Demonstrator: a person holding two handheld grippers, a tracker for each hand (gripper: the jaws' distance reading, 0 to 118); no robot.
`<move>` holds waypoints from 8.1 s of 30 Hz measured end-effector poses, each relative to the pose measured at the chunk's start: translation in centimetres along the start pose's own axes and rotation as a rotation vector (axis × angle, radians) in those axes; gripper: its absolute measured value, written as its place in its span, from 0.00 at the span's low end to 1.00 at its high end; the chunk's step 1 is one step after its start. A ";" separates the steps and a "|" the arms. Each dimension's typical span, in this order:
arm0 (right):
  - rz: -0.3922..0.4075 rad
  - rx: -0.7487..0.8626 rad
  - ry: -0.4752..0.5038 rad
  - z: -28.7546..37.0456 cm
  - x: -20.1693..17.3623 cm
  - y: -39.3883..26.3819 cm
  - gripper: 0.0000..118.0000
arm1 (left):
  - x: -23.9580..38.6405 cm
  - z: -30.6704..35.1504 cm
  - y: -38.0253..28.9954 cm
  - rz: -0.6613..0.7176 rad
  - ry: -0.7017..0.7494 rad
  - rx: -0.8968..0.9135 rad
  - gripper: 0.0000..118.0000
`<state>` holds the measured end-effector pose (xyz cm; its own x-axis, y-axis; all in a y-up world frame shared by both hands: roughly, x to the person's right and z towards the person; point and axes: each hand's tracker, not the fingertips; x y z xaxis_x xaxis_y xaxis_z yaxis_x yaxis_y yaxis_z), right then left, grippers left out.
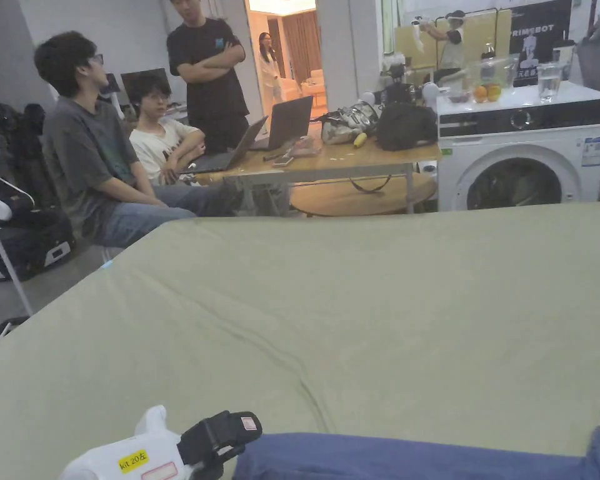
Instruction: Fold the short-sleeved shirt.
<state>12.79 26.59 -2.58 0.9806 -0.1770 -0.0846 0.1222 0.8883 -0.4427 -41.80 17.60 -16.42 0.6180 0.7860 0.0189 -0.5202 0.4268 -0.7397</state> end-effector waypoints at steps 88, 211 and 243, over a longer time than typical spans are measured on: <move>-0.290 -0.025 0.021 1.2 2.7 -3.1 0.00 | 18.3 -2.7 -2.3 -0.408 -0.044 0.066 0.09; 0.143 0.309 -0.240 0.1 -3.7 6.8 0.00 | 28.0 1.7 -7.6 -0.889 0.174 0.626 0.00; 0.150 0.329 -0.216 0.8 -4.3 6.3 0.91 | 27.5 1.0 -9.0 -0.918 0.156 0.603 0.95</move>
<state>9.52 33.30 -4.26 0.9966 0.0259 0.0783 -0.0158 0.9917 -0.1278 -20.71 35.77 -8.55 0.9612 0.0124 0.2756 -0.0019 0.9993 -0.0386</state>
